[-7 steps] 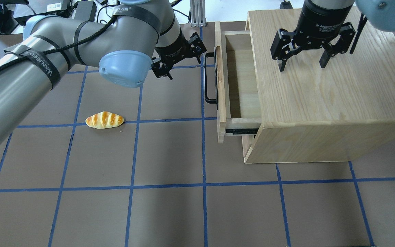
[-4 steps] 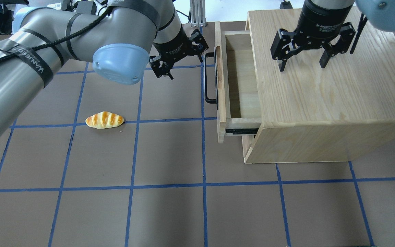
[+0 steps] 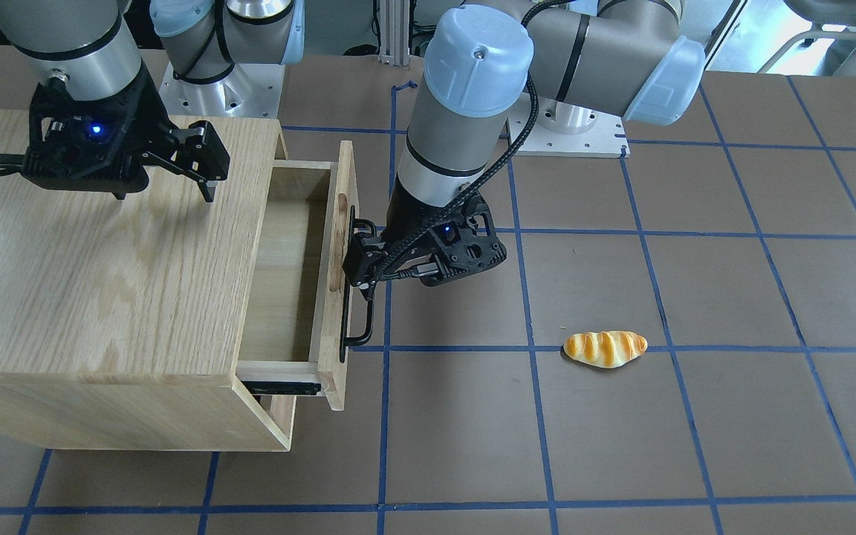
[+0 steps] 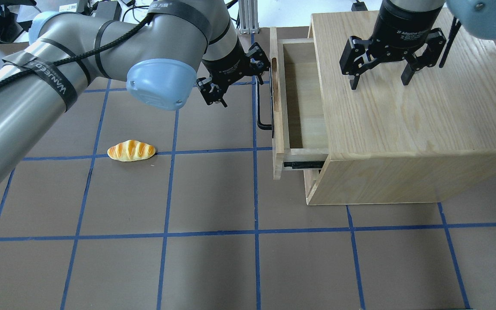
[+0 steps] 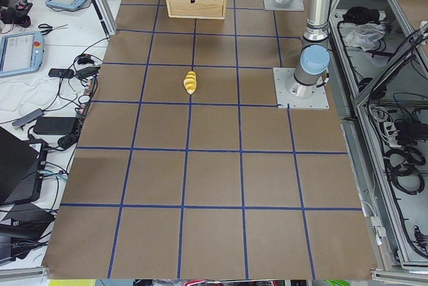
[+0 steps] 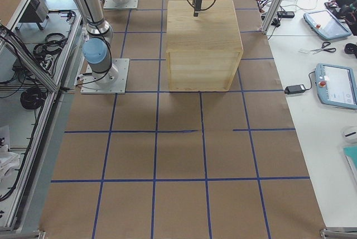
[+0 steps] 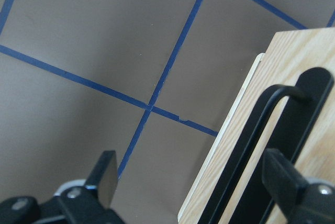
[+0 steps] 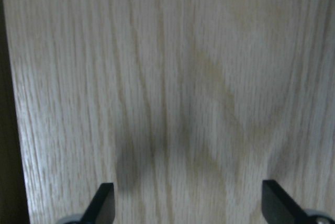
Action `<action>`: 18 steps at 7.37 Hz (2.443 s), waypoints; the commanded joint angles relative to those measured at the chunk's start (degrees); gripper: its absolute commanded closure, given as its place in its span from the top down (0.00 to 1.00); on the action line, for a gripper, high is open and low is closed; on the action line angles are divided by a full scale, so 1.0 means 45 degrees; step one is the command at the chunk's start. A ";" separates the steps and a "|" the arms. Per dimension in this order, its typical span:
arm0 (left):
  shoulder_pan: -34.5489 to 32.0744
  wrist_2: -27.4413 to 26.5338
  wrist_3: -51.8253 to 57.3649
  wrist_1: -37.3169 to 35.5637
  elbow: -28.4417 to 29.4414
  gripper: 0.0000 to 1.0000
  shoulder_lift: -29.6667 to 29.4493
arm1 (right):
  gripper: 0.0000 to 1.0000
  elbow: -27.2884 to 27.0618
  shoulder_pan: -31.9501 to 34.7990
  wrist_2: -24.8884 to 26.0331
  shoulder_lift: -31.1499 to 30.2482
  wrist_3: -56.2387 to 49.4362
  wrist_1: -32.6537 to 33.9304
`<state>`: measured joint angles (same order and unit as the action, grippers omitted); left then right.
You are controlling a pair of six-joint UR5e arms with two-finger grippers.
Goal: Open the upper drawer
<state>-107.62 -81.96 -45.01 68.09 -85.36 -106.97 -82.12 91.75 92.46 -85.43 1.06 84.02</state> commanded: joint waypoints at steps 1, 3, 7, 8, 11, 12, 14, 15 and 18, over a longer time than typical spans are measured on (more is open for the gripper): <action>-0.0010 0.0165 -0.0017 0.0005 -0.0034 1.00 -0.0135 | 1.00 -0.0013 -0.0019 0.0000 0.0000 0.0018 0.0000; 0.0010 0.0206 0.0177 -0.0014 -0.0034 1.00 -0.0194 | 1.00 0.0007 -0.0019 0.0000 0.0000 0.0018 0.0000; 0.0225 0.0049 0.0901 -0.0053 -0.0053 1.00 -0.0174 | 1.00 0.0007 0.0001 0.0000 0.0000 0.0018 0.0000; 0.0225 0.0030 0.0901 -0.0053 -0.0034 1.00 -0.0232 | 1.00 0.0007 0.0001 0.0000 0.0000 0.0018 0.0000; 0.0244 -0.0400 0.1076 -0.0034 0.0024 1.00 -0.0253 | 1.00 -0.0012 0.0001 0.0000 0.0000 0.0018 0.0000; 0.0302 -0.0400 0.1097 -0.0034 0.0025 1.00 -0.0253 | 1.00 0.0007 0.0001 0.0000 0.0000 0.0018 0.0000; 0.0381 -0.0400 0.1194 -0.0014 0.0025 1.00 -0.0233 | 1.00 -0.0012 0.0001 0.0000 0.0000 -0.0002 0.0000; 0.0381 -0.0400 0.1175 0.0024 0.0083 1.00 -0.0194 | 1.00 0.0007 0.0001 0.0000 0.0000 -0.0002 0.0000; 0.0864 -0.0768 0.2335 0.2924 0.1249 1.00 0.0916 | 1.00 0.0007 0.0001 0.0000 0.0000 0.0018 0.0000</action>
<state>-105.40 -84.21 -38.37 75.80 -82.37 -104.70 -82.09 91.76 92.46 -85.43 1.08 84.02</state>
